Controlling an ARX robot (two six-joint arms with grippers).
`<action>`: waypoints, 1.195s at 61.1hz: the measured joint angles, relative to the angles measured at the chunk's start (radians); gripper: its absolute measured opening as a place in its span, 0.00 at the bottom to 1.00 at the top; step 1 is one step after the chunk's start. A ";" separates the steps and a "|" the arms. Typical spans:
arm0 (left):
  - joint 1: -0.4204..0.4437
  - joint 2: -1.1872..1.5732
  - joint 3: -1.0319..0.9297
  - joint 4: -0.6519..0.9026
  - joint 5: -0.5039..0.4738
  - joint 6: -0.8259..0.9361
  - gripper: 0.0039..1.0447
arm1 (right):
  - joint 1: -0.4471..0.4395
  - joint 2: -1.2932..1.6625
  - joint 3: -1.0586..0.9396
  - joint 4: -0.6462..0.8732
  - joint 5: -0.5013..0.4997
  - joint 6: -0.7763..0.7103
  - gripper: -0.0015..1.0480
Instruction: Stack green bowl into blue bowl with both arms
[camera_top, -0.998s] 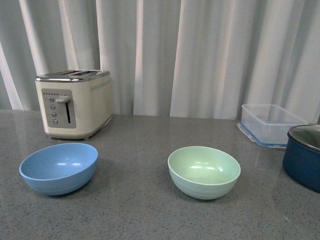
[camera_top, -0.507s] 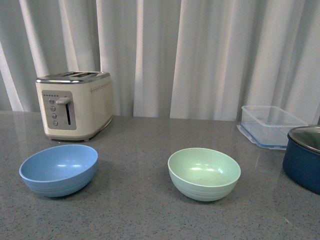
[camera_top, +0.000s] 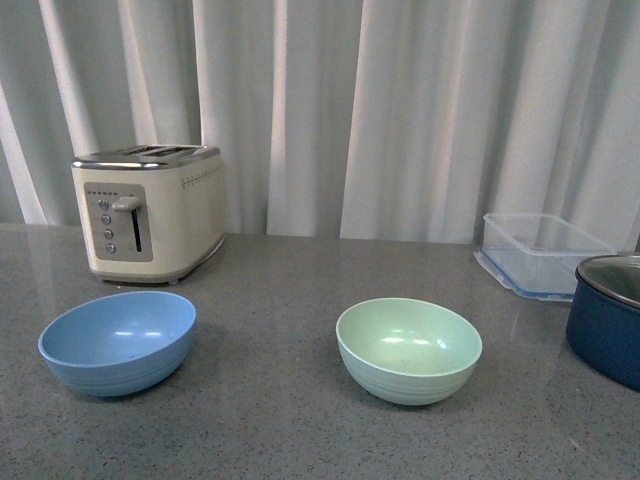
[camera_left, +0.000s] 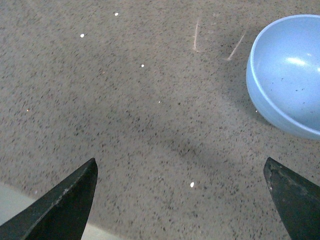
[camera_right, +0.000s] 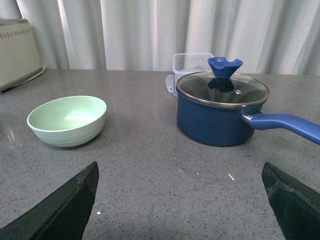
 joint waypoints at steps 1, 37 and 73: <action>-0.001 0.011 0.009 0.000 0.000 0.003 0.94 | 0.000 0.000 0.000 0.000 0.000 0.000 0.90; -0.038 0.388 0.360 -0.048 0.001 0.023 0.94 | 0.000 0.000 0.000 0.000 0.000 0.000 0.90; -0.094 0.539 0.460 -0.044 -0.029 0.004 0.94 | 0.000 0.000 0.000 0.000 0.000 0.000 0.90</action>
